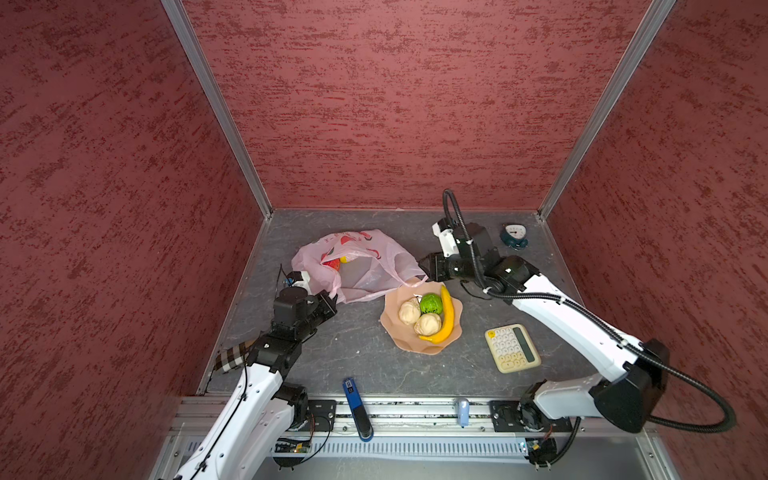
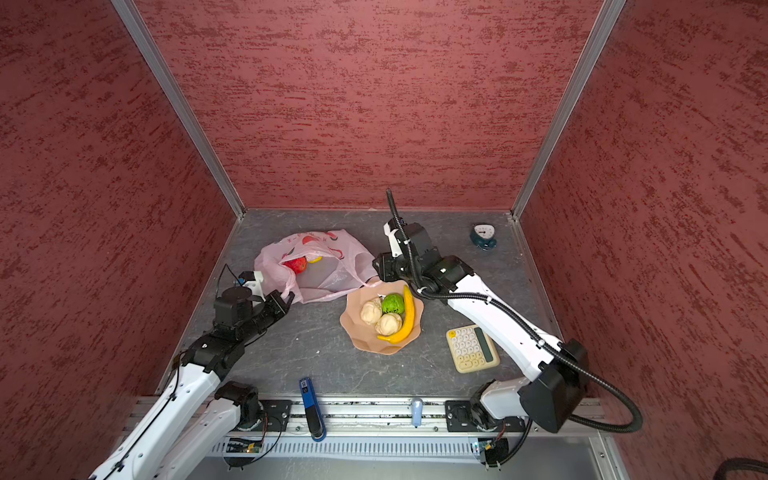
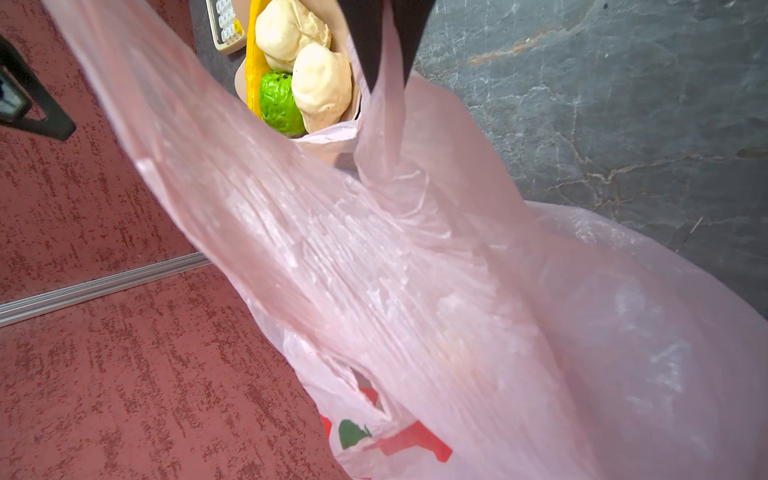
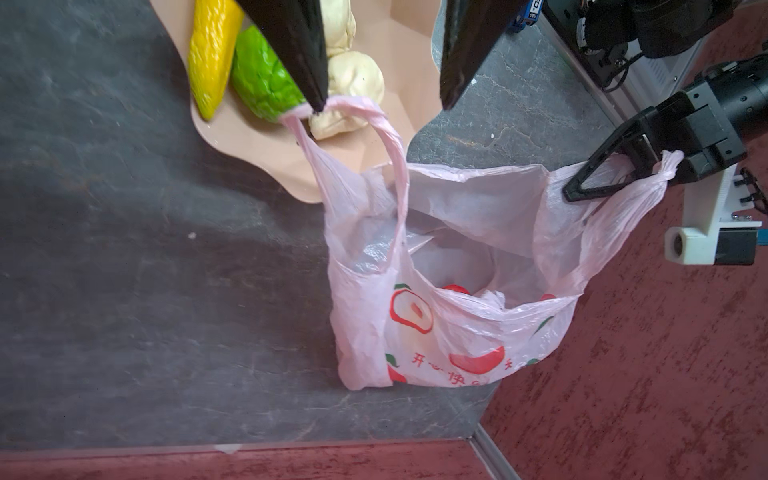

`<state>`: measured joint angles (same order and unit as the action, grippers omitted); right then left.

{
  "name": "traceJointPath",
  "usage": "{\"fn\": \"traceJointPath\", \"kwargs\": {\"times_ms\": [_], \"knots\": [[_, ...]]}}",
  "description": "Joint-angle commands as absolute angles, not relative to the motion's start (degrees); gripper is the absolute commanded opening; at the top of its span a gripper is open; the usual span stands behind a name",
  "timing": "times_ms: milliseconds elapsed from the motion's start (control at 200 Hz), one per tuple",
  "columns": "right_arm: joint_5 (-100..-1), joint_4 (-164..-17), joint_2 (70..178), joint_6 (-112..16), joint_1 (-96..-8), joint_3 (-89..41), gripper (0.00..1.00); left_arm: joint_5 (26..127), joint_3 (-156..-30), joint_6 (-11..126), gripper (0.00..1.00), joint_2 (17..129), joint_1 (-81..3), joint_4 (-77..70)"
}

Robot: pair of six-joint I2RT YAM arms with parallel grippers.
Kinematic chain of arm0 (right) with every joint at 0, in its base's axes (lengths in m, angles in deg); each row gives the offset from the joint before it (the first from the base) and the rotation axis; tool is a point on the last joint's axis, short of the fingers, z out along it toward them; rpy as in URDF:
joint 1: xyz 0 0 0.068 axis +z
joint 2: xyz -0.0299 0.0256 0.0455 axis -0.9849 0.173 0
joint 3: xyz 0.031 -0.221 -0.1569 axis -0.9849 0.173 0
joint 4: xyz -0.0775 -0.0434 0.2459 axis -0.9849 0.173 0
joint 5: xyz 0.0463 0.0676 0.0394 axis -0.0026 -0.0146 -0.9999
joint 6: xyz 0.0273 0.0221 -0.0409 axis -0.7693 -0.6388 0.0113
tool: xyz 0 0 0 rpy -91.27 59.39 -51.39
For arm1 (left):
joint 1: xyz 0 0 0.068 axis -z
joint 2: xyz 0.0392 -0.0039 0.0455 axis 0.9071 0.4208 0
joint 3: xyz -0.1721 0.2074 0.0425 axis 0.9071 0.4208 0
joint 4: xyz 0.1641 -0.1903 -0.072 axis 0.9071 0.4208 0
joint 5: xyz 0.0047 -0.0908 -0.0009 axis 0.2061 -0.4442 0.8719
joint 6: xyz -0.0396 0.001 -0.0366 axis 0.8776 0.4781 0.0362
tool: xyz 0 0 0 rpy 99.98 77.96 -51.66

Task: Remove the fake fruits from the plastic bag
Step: 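Reach the right gripper back into the bag toward the red and yellow fruits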

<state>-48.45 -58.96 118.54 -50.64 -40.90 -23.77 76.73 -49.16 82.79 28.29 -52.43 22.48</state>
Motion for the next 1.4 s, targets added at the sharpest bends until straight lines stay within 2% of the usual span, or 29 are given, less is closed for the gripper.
{"fn": "traceJointPath", "kwargs": {"times_ms": [0,255,431,551,756,962,1393], "knots": [[-53.24,-65.75,123.67,-46.56,-36.94,-26.45,0.44,77.41,-49.73,83.24,0.06,27.32,-52.59,28.48],[-57.47,-73.18,138.18,-49.39,-28.54,-34.79,0.40,77.76,-50.26,84.85,0.06,26.68,-52.46,28.56],[-57.76,-79.23,145.76,-53.59,-28.09,-35.51,0.29,78.39,-52.69,83.88,0.06,26.24,-52.63,30.14],[-56.78,-77.83,149.84,-52.16,-28.09,-38.83,0.23,78.21,-54.14,83.64,0.06,26.11,-52.66,30.31],[-56.23,-73.49,154.73,-47.89,-28.09,-42.91,0.17,78.22,-56.95,82.81,0.07,26.24,-52.72,31.06],[-56.43,-71.11,155.20,-44.10,-28.07,-42.71,0.12,77.86,-58.26,82.35,0.07,27.53,-52.81,31.24],[-56.94,-66.53,161.06,-39.09,-27.72,-46.63,0.10,77.40,-58.88,82.25,0.07,29.45,-52.86,29.85]]}}
